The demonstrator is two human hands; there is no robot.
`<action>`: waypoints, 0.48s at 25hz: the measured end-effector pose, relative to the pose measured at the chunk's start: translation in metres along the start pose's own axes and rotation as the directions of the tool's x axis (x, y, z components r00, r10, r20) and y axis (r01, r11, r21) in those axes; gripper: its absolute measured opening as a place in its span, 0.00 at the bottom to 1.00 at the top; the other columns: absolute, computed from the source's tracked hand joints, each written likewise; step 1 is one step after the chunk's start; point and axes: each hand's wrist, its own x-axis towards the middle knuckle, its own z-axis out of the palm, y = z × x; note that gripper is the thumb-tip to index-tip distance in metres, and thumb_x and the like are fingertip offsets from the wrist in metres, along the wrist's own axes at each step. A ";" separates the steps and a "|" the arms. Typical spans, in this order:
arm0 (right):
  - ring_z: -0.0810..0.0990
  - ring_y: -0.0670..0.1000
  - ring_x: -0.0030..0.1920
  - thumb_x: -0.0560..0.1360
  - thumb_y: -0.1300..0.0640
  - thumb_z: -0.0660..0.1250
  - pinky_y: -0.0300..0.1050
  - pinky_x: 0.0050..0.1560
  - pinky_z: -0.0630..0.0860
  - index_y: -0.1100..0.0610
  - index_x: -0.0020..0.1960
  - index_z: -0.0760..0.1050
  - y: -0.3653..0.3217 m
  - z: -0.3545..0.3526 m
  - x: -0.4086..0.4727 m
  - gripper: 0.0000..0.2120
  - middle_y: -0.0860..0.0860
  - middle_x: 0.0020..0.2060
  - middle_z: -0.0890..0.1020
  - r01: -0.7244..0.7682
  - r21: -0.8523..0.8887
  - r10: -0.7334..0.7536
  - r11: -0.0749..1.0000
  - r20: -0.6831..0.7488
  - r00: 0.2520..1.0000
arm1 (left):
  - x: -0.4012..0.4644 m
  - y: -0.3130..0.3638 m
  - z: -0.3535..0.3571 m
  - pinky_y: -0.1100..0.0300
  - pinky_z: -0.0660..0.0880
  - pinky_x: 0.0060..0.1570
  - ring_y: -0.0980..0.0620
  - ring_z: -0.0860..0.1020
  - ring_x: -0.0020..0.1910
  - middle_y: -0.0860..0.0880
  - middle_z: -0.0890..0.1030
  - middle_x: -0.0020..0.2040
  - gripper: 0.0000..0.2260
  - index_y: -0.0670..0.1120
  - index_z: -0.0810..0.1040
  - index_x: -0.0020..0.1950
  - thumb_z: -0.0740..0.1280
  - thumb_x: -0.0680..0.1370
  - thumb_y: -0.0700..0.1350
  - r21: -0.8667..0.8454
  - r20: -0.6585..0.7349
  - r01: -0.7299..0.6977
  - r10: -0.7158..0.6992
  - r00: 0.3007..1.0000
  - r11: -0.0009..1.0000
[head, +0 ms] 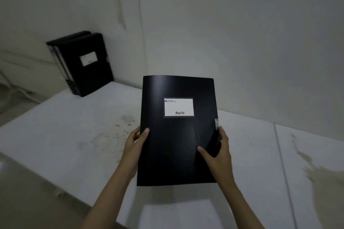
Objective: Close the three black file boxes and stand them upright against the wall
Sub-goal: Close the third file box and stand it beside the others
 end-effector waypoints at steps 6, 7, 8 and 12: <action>0.60 0.52 0.73 0.69 0.60 0.72 0.48 0.70 0.60 0.51 0.74 0.51 -0.046 0.112 0.024 0.42 0.50 0.74 0.60 0.031 -0.005 -0.031 0.999 0.125 0.992 | 0.031 0.034 -0.106 0.57 0.77 0.48 0.49 0.77 0.55 0.47 0.76 0.62 0.18 0.49 0.69 0.67 0.63 0.77 0.47 -0.088 -0.091 -0.063 0.055 0.994 0.994; 0.60 0.52 0.73 0.70 0.61 0.71 0.48 0.70 0.60 0.52 0.74 0.51 -0.052 0.127 0.029 0.41 0.50 0.74 0.61 0.029 -0.001 -0.028 1.000 0.138 0.990 | 0.037 0.039 -0.120 0.55 0.76 0.51 0.49 0.76 0.56 0.47 0.75 0.63 0.18 0.50 0.68 0.67 0.63 0.77 0.46 -0.090 -0.096 -0.065 0.056 0.994 0.994; 0.60 0.52 0.73 0.70 0.61 0.70 0.47 0.69 0.60 0.52 0.74 0.52 -0.056 0.140 0.035 0.39 0.50 0.74 0.61 0.021 0.006 -0.021 1.000 0.145 0.989 | 0.044 0.043 -0.131 0.53 0.75 0.55 0.49 0.76 0.58 0.47 0.74 0.65 0.19 0.49 0.67 0.68 0.63 0.77 0.45 -0.085 -0.090 -0.066 0.059 0.994 0.994; 0.64 0.54 0.71 0.73 0.59 0.68 0.48 0.68 0.63 0.53 0.73 0.55 -0.072 0.184 0.069 0.34 0.52 0.72 0.65 0.003 0.010 -0.004 1.000 0.145 0.989 | 0.080 0.065 -0.168 0.49 0.72 0.63 0.46 0.73 0.64 0.49 0.69 0.70 0.25 0.48 0.62 0.71 0.65 0.76 0.40 -0.042 0.014 -0.075 0.076 0.997 0.996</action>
